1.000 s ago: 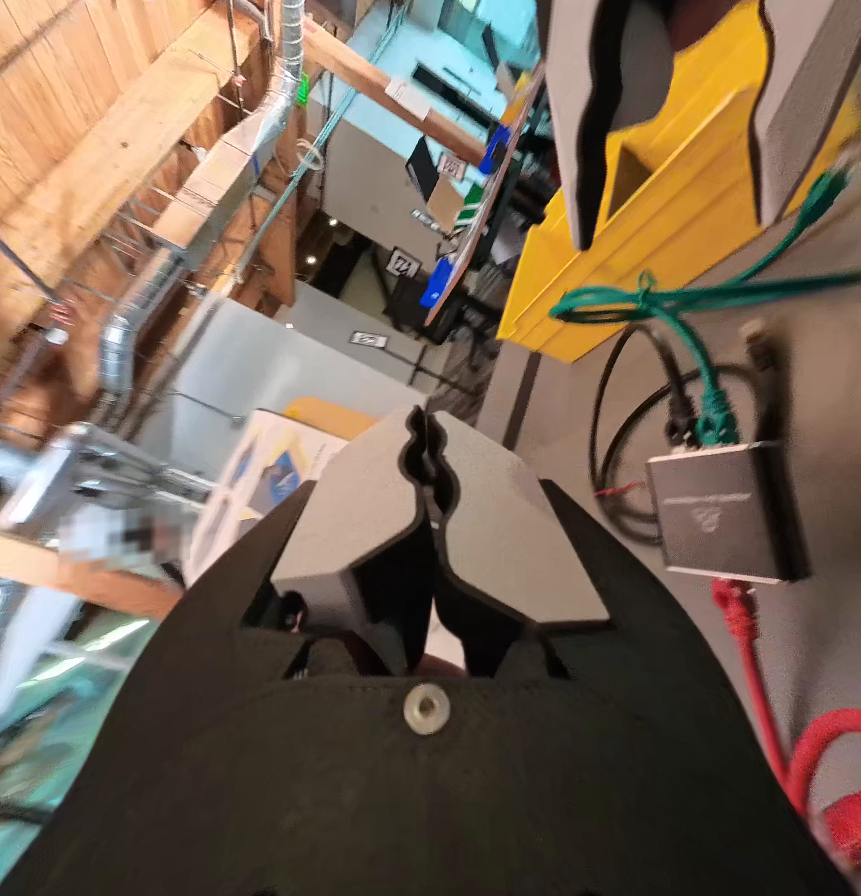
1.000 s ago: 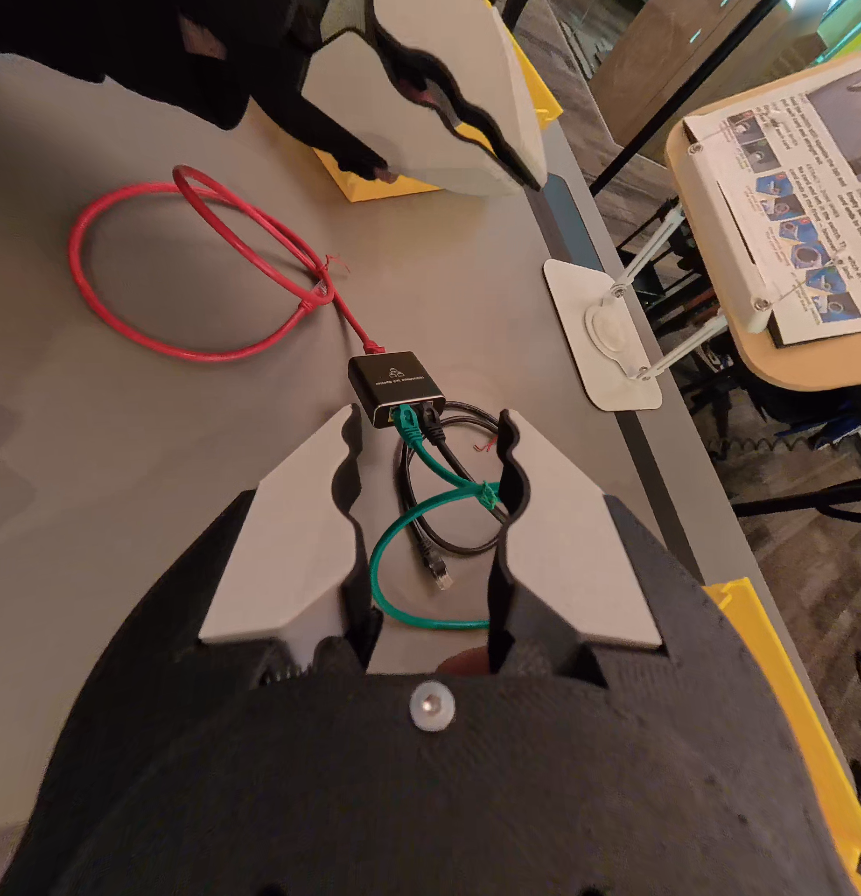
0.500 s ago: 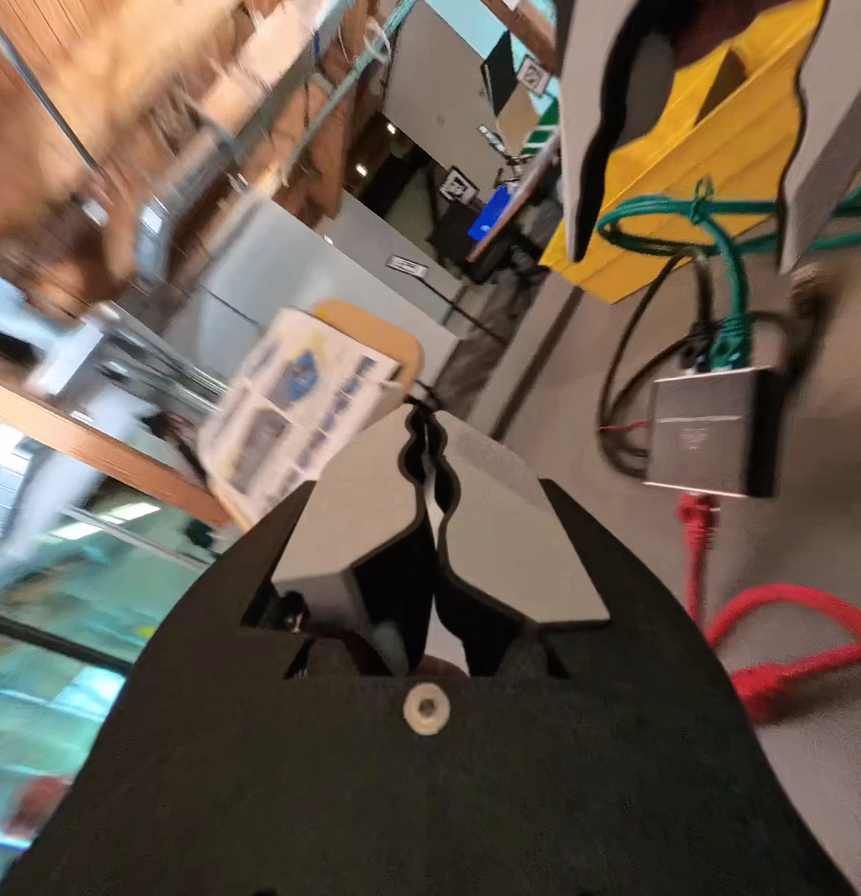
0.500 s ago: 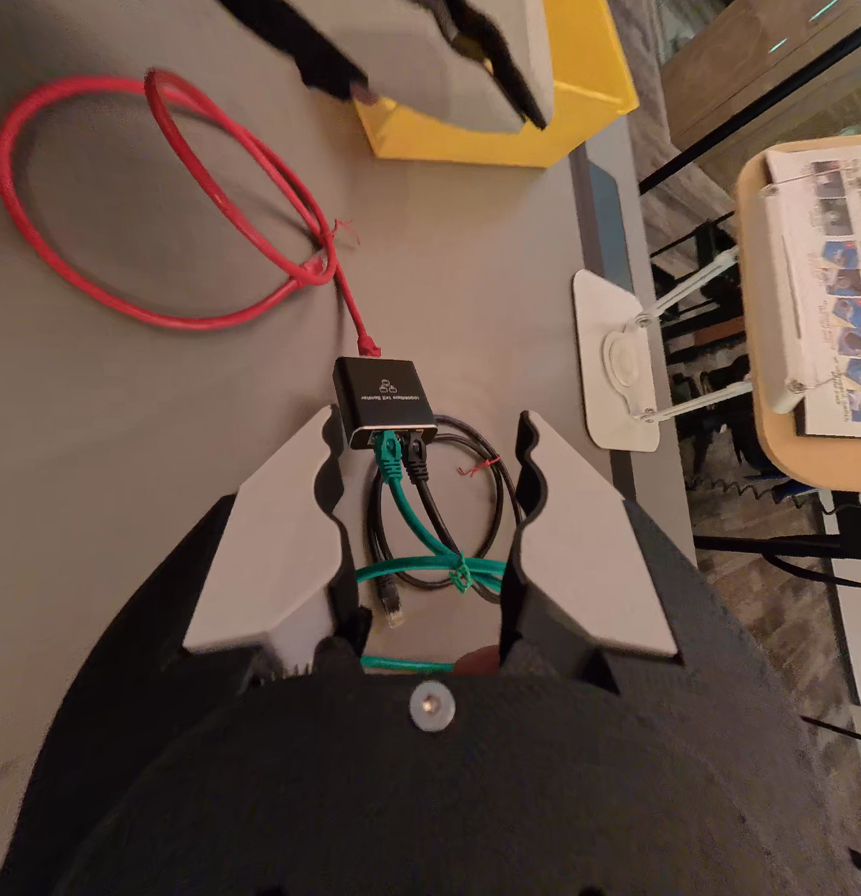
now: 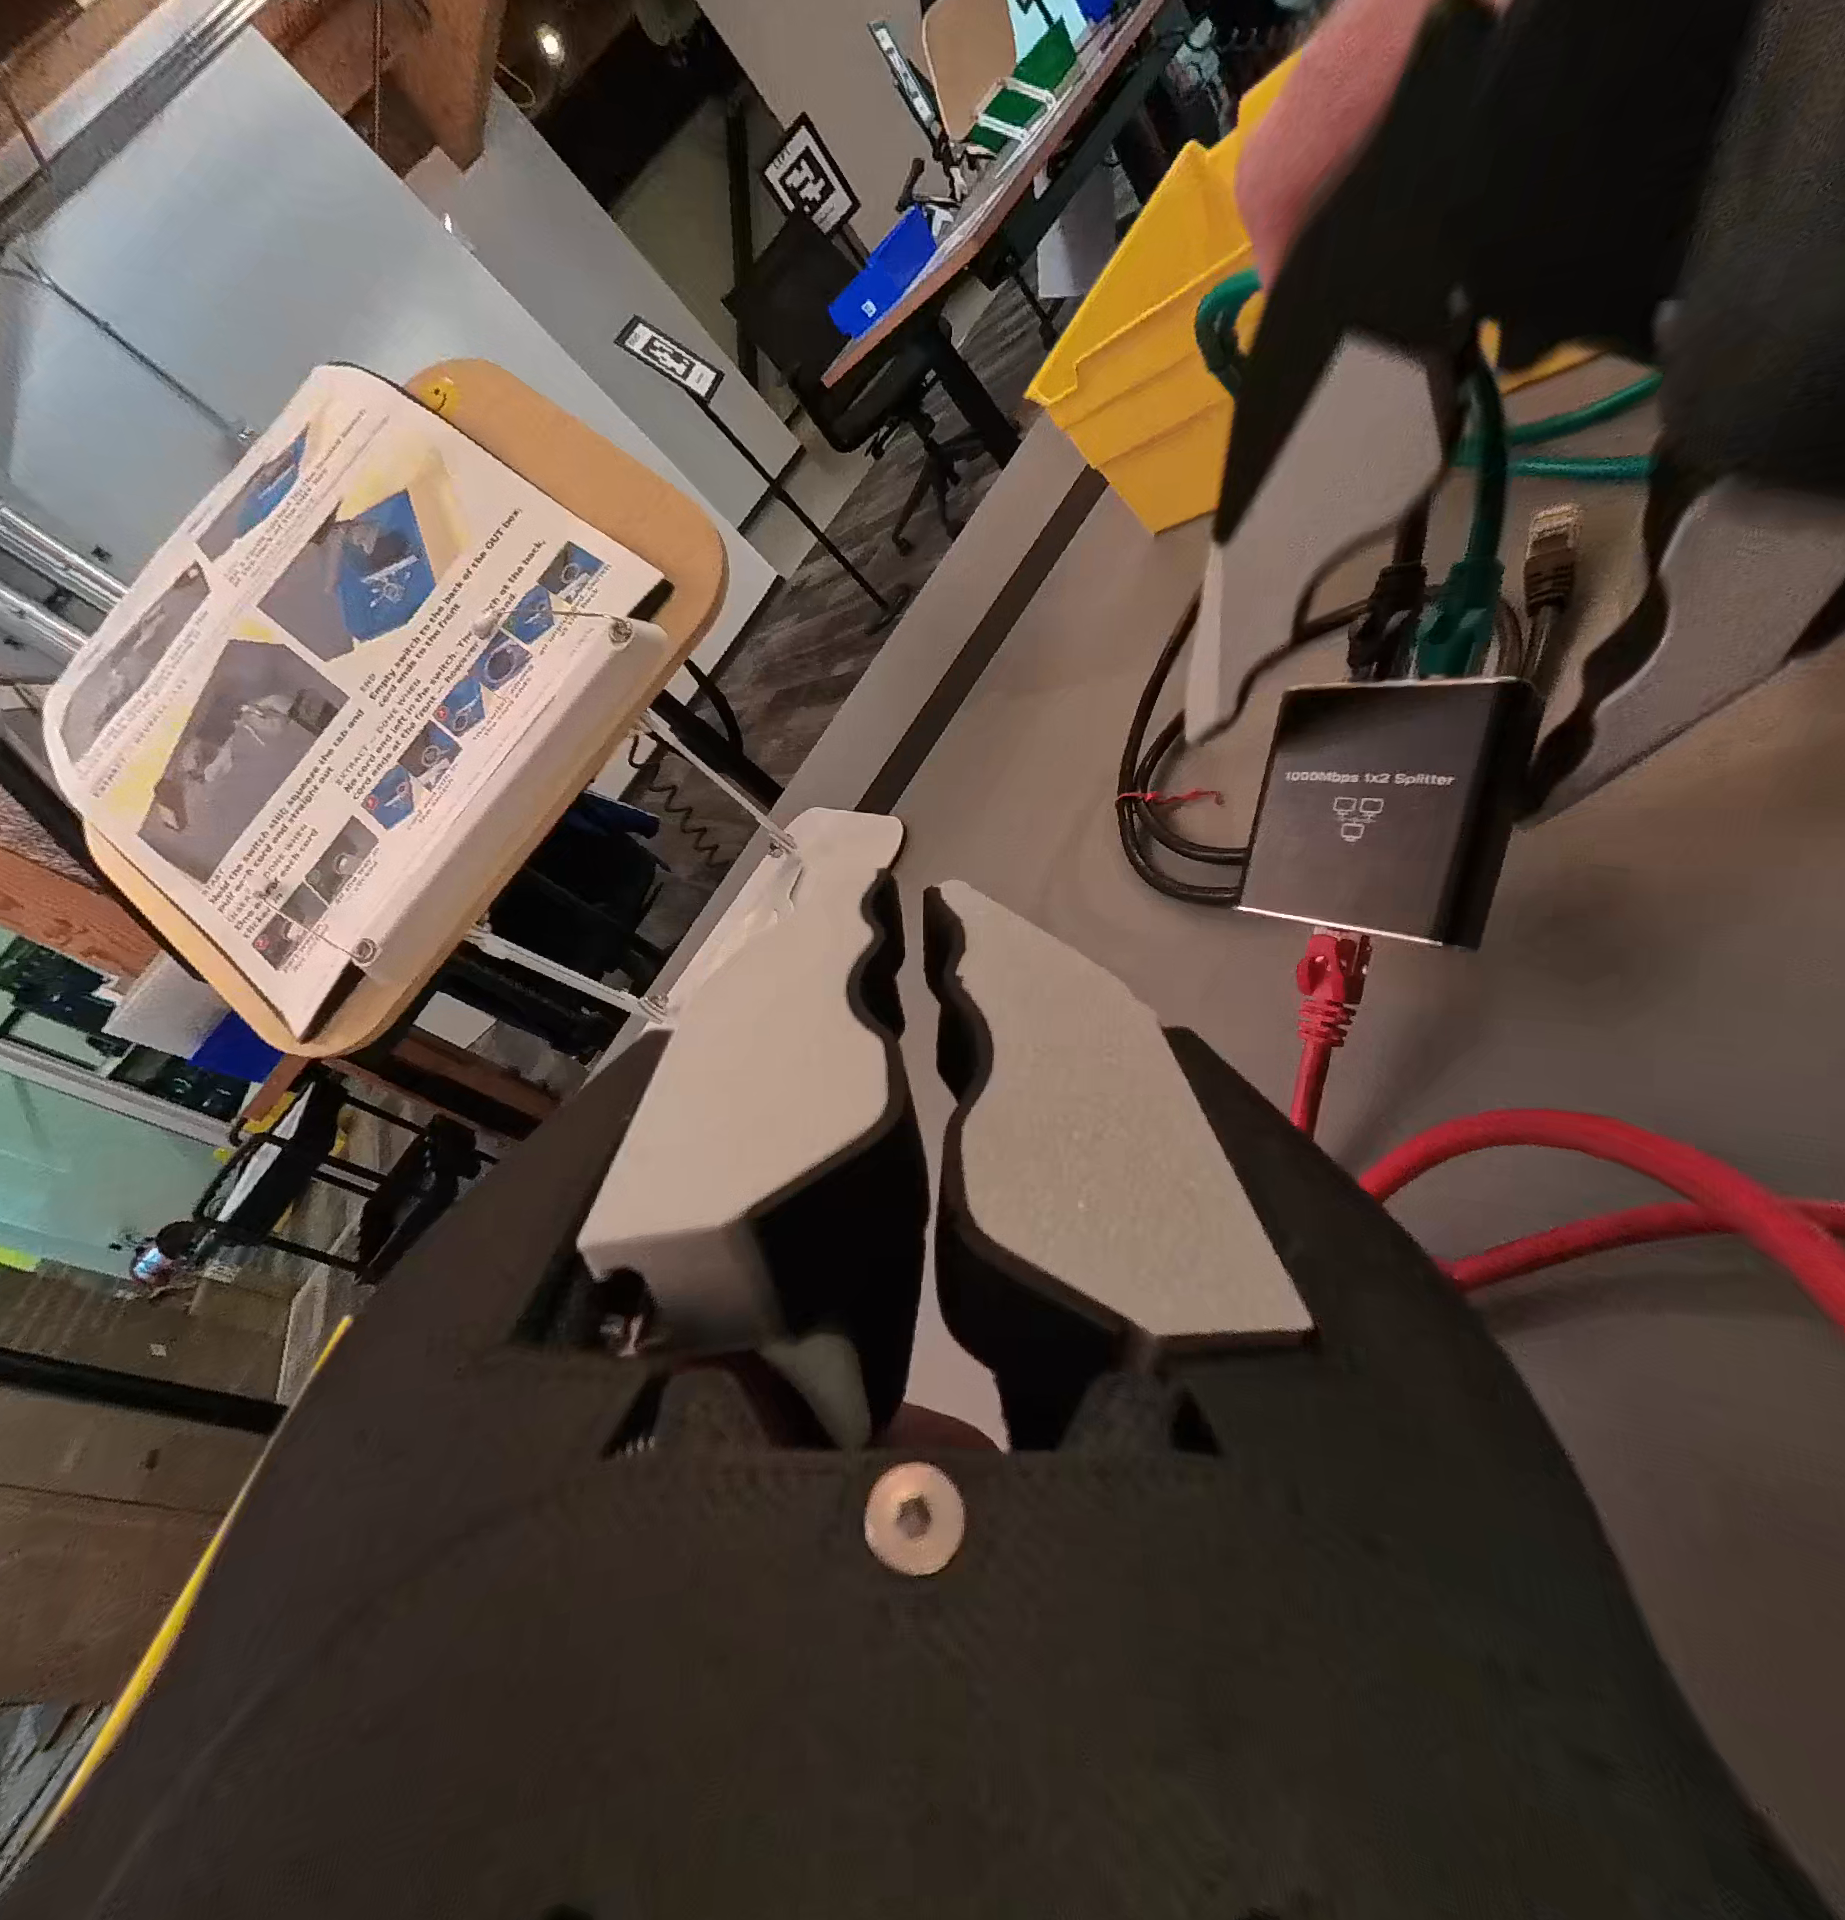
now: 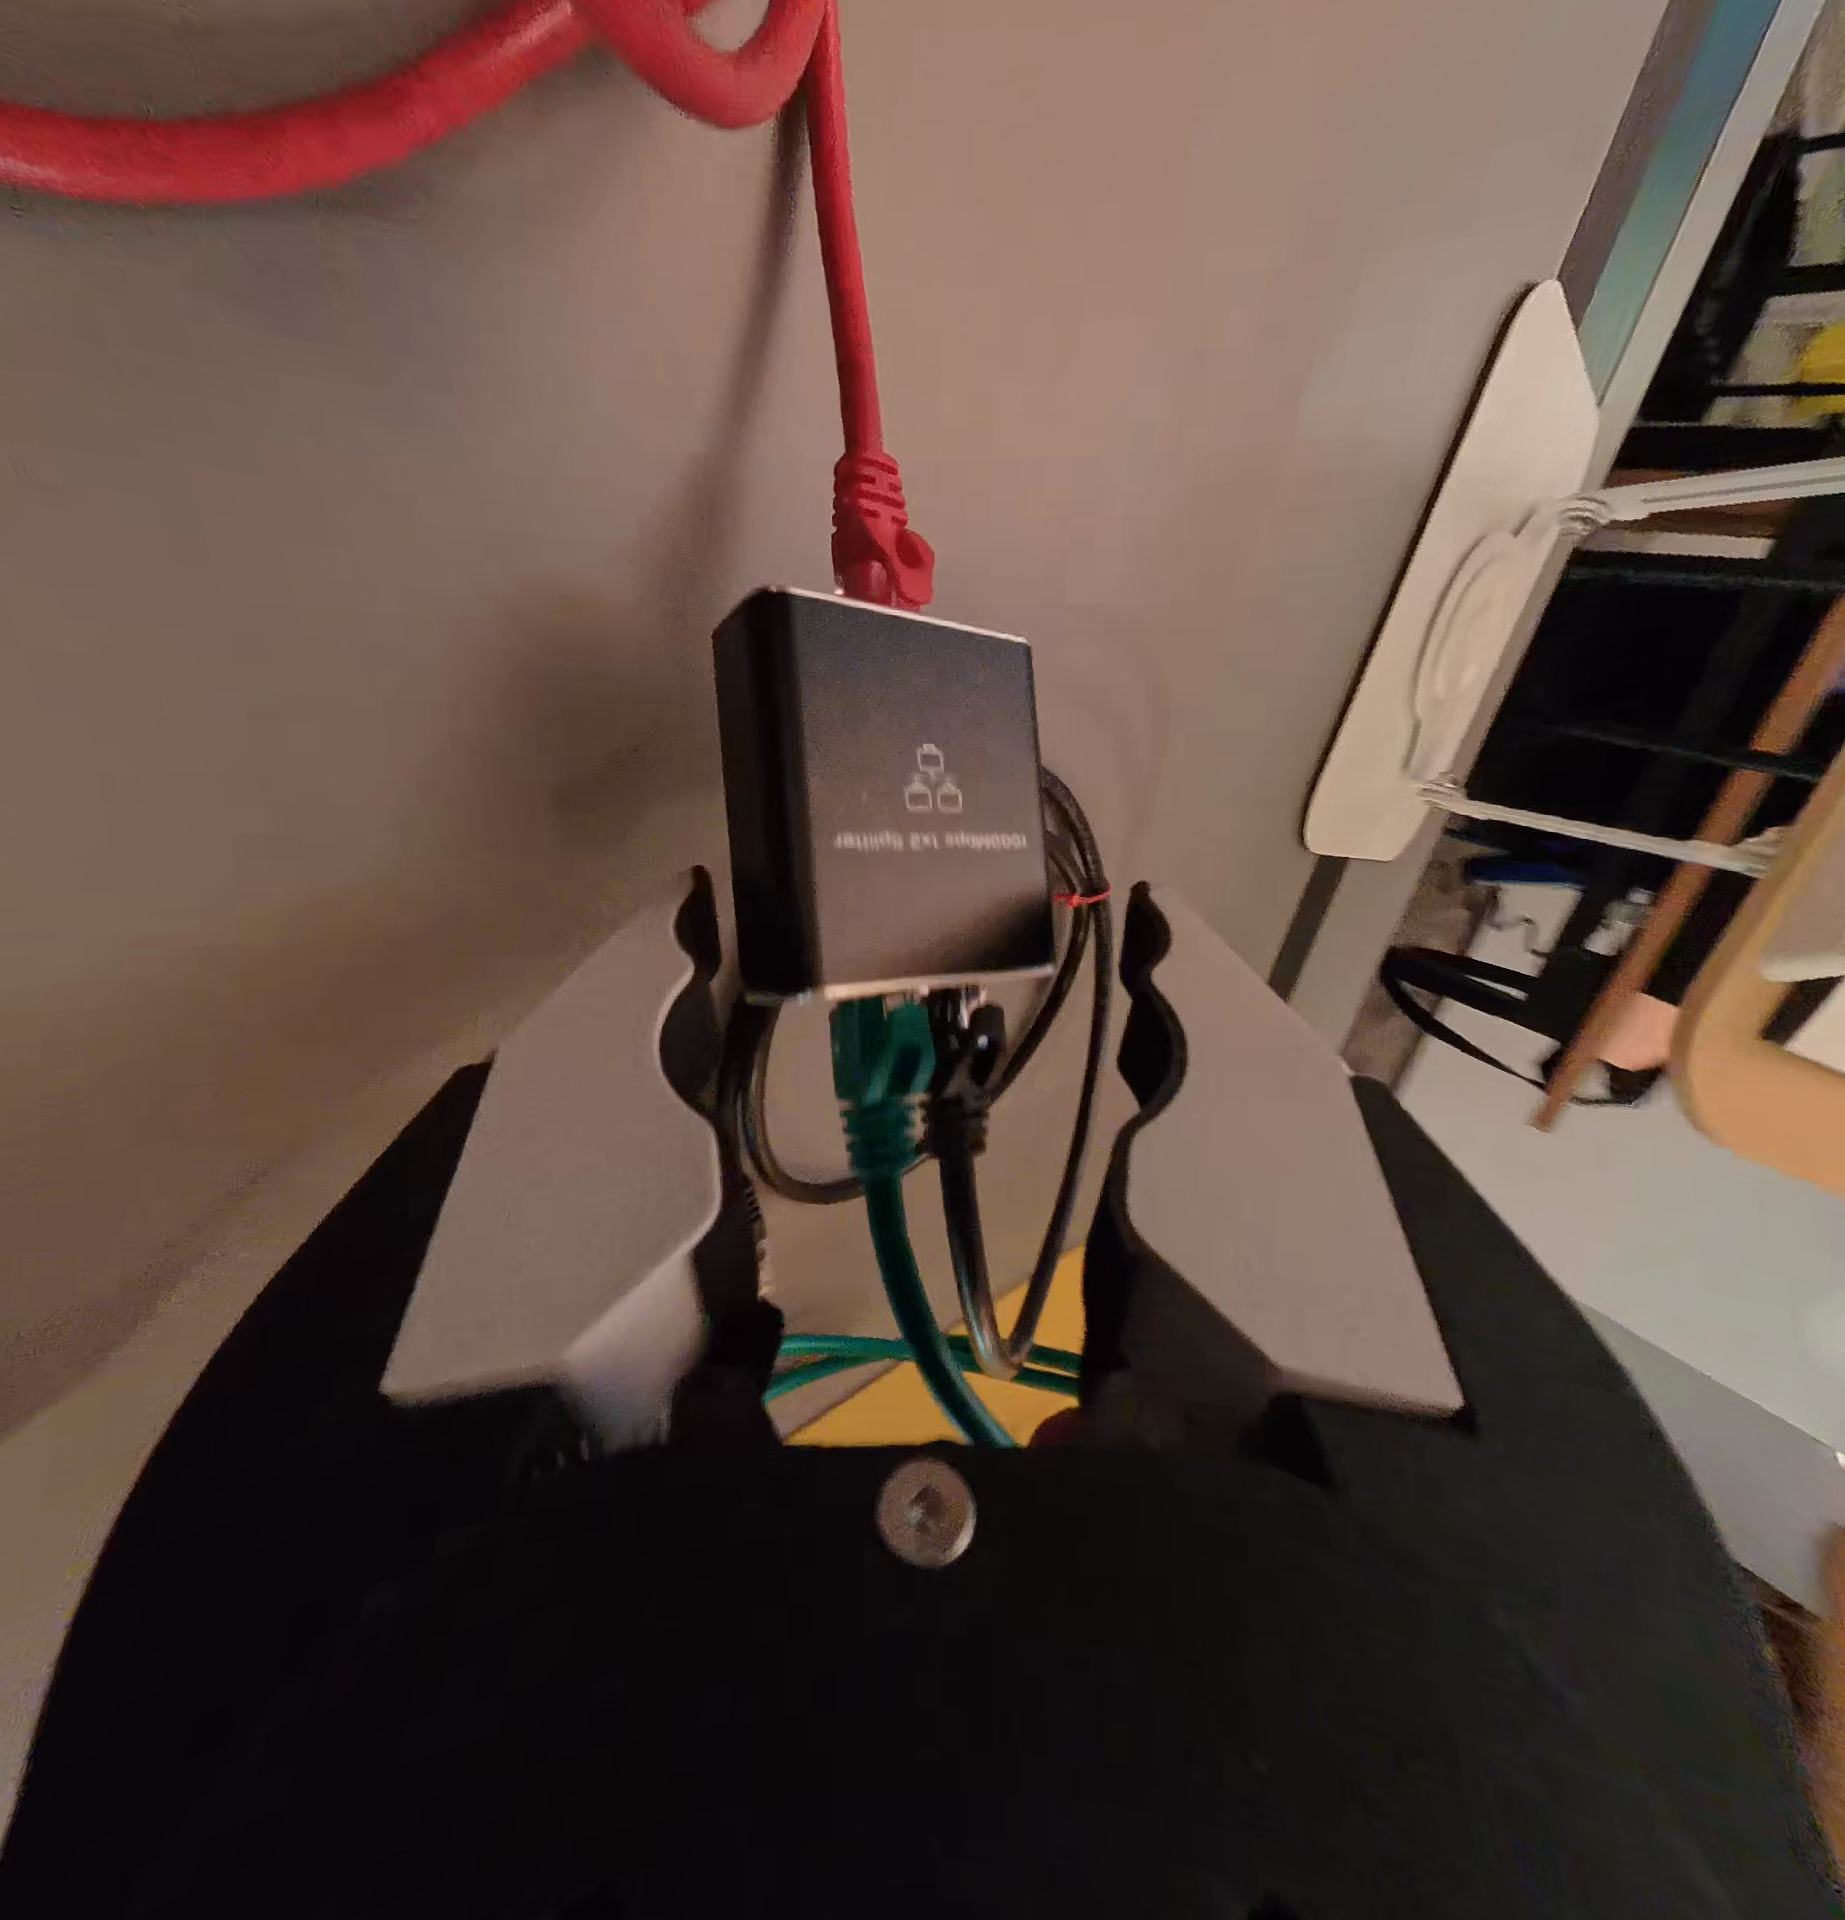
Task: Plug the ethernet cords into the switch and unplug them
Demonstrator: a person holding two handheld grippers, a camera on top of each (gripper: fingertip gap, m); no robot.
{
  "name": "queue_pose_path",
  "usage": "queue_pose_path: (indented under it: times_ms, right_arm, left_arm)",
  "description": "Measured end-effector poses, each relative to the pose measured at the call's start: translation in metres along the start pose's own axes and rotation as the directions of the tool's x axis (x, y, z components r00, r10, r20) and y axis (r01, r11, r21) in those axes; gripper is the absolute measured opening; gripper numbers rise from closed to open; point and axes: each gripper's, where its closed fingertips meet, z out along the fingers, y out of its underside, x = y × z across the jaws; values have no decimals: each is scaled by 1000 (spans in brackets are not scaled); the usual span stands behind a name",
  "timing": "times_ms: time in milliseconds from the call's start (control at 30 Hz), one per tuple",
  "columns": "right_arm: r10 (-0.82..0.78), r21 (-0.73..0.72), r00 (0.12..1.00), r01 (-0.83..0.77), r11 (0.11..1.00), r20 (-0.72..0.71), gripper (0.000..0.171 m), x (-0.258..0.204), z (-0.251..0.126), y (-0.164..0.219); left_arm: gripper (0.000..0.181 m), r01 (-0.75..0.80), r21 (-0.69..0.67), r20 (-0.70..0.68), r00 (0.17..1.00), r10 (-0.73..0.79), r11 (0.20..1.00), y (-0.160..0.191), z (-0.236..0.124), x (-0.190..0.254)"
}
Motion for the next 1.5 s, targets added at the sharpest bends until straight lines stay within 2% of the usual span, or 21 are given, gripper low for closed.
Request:
queue_pose_path:
  times_ms: [67, 167, 300, 367, 533, 767, 967, 1167, 1367, 1500]
  right_arm:
    - [-80, -92, 994, 74, 993, -72, 60, 2, 13, 4]
    - [-144, -136, 981, 126, 983, -133, 59, 5, 28, 7]
    - [-21, -20, 994, 19, 1000, -112, 58, 12, 16, 0]
    - [60, 64, 997, -57, 996, -45, 58, 12, 8, -5]
    - [157, 165, 986, -145, 976, -63, 58, 42, -22, -2]
    - [375, 311, 923, -333, 890, -85, 58, 106, -79, 32]
    - [539, 444, 835, -445, 778, -108, 58, 172, -139, 67]
    - [727, 604, 679, -538, 588, -104, 57, 253, -205, 124]
    - [882, 741, 465, -566, 362, -76, 57, 309, -250, 196]
    - [952, 816, 306, -549, 180, -4, 57, 308, -250, 246]
  left_arm:
    - [1, 6, 8, 2, 1000, -6, 1000, -2, 1, -3]
    - [1, 13, 26, 27, 1000, -14, 1000, -8, 0, -14]
    - [1, 36, 50, 62, 997, -39, 998, -17, -5, -35]
    - [2, 54, 61, 81, 995, -59, 997, -20, -9, -47]
    - [1, 68, 75, 148, 986, -78, 995, -26, -24, -76]
    - [0, 69, 92, 250, 964, -90, 993, -37, -52, -120]
    - [0, 116, 94, 272, 953, -137, 989, -28, -59, -133]
    - [0, 119, 90, 275, 951, -140, 989, -23, -58, -135]
    - [0, 157, 78, 262, 950, -172, 985, -9, -51, -133]
    - [0, 158, 65, 251, 953, -169, 985, -4, -47, -130]
